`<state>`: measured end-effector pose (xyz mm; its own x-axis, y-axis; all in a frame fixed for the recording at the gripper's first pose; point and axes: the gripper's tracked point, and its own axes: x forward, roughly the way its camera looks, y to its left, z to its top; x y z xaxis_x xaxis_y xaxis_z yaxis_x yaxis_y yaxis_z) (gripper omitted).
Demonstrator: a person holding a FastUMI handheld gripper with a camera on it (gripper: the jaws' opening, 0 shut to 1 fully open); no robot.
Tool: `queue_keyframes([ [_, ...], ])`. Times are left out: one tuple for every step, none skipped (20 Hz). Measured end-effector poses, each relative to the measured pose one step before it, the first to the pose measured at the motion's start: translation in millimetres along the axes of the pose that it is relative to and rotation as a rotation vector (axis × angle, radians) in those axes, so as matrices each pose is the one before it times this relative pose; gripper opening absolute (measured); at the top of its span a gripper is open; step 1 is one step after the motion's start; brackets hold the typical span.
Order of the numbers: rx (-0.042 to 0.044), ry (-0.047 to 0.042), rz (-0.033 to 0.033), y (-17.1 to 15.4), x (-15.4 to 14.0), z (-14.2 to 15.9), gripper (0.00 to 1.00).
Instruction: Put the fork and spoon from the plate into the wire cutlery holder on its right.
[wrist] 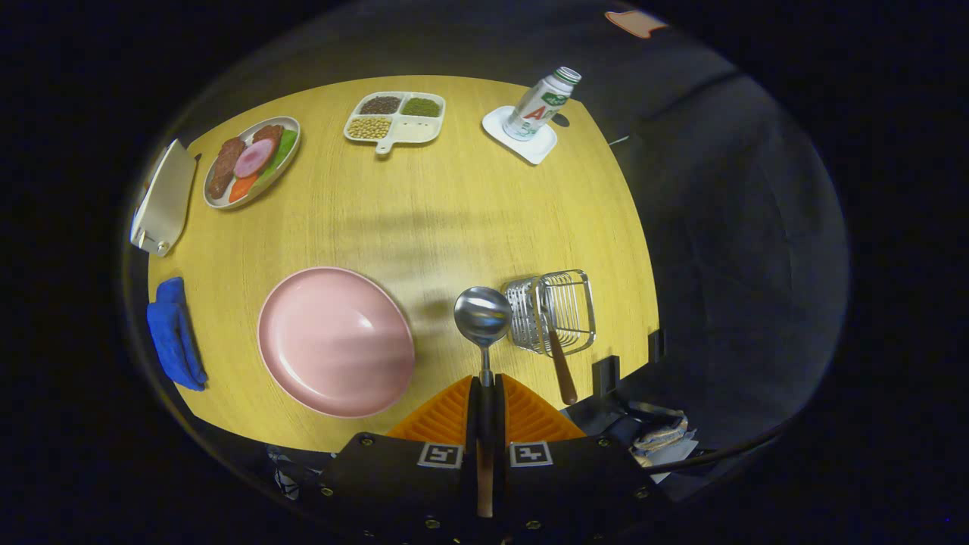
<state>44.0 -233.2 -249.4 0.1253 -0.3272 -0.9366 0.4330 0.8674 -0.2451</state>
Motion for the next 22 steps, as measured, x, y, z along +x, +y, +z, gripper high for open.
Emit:
queue_keyframes([
  [0.02393, 0.00811, 0.00038, -9.48, 1.56, 0.2, 0.09],
  [0.02129, 0.00883, 0.00393, -7.84, 2.45, 0.16, 0.09],
  [0.01879, 0.00923, 0.00284, -8.04, 2.52, 1.88, 0.08],
  [0.01653, 0.01068, -0.00129, -7.3, 3.23, 0.1, 0.08],
  [0.01415, 0.00878, -0.00055, -6.88, 2.43, 0.77, 0.09],
  [0.01312, 0.00745, 0.00379, -4.51, 3.97, 1.16, 0.09],
  [0.01094, 0.0048, 0.0057, -4.2, 2.27, 1.61, 0.09],
  [0.00846, 0.00595, 0.00029, -4.33, 3.07, -0.04, 0.09],
  [-0.00105, 0.00892, 0.00171, -2.7, 3.6, -0.09, 0.08],
  [-0.00043, 0.00832, -0.00013, -2.35, 3.25, 0.53, 0.08],
  [-0.00232, 0.00338, 0.00508, -1.95, 2.45, 0.52, 0.09],
  [0.00469, 0.00341, 0.00546, -1.1, 4.29, 1.87, 0.09],
  [0.00237, 0.00634, 0.00623, -1.62, 3.36, 1.03, 0.09],
  [-0.00317, 0.00617, 0.00893, -0.99, 3.95, 1.2, 0.09],
  [-0.00672, 0.00358, 0.01158, -0.24, 2.65, 1.24, 0.09],
  [-0.00675, 0.00047, 0.00956, -0.88, 2.71, 1.48, 0.09],
  [-0.00759, 0.00045, 0.00868, -0.86, 1.38, 0.82, 0.08],
  [-0.00406, -0.00147, 0.00494, -1.12, 0.91, 1.31, 0.09],
  [0.00003, 0.00018, 0.00282, -1.61, -0.04, 0.51, 0.09],
  [0.00322, -0.00013, 0.00286, -0.75, 0.6, 0.3, 0.08],
  [0.00579, -0.00205, 0.00333, -0.5, -0.7, 1.66, 0.08],
  [0.00233, -0.00191, 0.00389, -0.09, 0.08, -0.02, 0.08],
])
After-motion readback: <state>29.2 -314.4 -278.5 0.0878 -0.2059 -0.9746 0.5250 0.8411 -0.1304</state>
